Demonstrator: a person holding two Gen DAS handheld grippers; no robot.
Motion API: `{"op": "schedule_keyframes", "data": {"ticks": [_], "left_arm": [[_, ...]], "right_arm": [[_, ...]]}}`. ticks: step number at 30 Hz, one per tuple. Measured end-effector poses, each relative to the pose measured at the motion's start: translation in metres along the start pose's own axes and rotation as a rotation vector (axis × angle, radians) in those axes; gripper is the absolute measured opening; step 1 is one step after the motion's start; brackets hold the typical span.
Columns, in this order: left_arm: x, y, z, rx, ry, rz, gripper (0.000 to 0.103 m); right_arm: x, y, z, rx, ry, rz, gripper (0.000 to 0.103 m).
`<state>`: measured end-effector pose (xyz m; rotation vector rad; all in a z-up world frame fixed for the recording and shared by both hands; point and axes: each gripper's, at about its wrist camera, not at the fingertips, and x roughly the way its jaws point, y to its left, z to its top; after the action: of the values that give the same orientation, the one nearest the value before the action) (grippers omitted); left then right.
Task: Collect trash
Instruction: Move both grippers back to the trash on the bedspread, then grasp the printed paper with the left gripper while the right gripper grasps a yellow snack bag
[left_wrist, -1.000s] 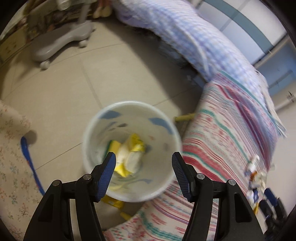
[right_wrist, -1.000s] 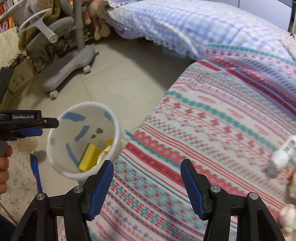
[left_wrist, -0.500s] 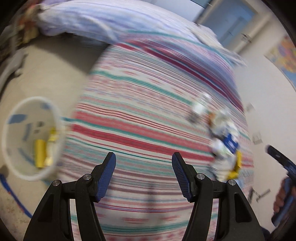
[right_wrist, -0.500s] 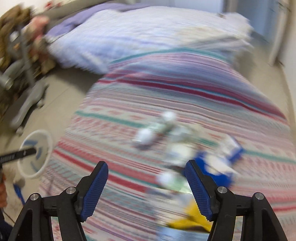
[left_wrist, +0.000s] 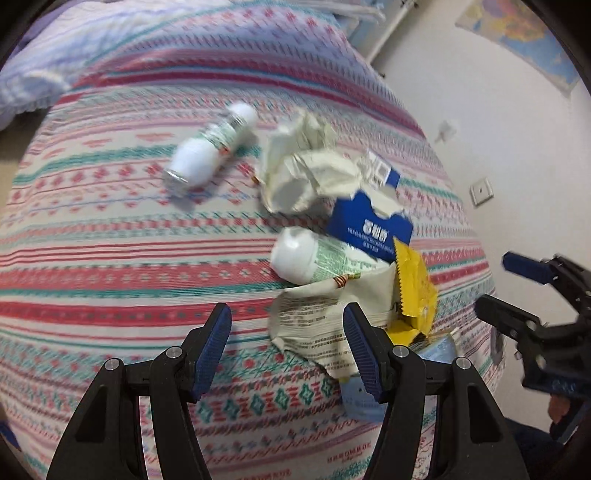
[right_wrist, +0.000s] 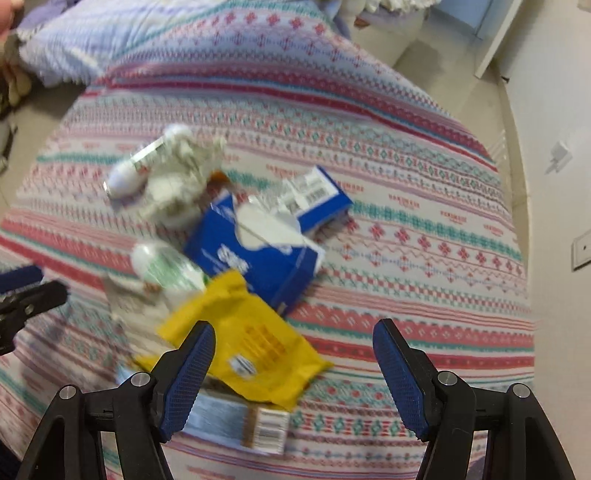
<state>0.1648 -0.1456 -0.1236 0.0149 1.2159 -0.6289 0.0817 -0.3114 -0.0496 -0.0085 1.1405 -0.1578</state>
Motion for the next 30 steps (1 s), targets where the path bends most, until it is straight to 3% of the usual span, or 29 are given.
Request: {"op": "schedule_keyframes", "data": {"ticks": [5, 6, 7, 11, 12, 20, 30], "left_arm": [[0.016, 0.0, 0.001, -0.025, 0.001, -0.028, 0.065], [0.016, 0.0, 0.001, -0.031, -0.005, -0.037, 0.055], [0.015, 0.0, 0.001, -0.032, -0.007, -0.056, 0.032], [0.003, 0.011, -0.006, -0.04, -0.003, -0.085, 0.013], [-0.001, 0.012, -0.007, -0.039, -0.009, -0.086, 0.003], [-0.044, 0.047, -0.014, -0.083, -0.068, -0.106, 0.001], [-0.087, 0.09, -0.019, -0.146, -0.12, -0.093, 0.0]], "right_arm": [[0.01, 0.002, -0.013, -0.096, 0.036, -0.009, 0.075], [0.011, 0.003, -0.014, -0.115, 0.038, -0.016, 0.075], [0.012, 0.004, -0.015, -0.127, 0.04, -0.016, 0.075], [0.018, 0.005, -0.014, -0.148, 0.058, -0.001, 0.075], [0.022, 0.007, -0.014, -0.155, 0.068, -0.002, 0.075], [0.04, 0.026, -0.005, -0.173, 0.104, 0.027, 0.075], [0.06, 0.049, 0.0, -0.225, 0.136, -0.014, 0.075]]}}
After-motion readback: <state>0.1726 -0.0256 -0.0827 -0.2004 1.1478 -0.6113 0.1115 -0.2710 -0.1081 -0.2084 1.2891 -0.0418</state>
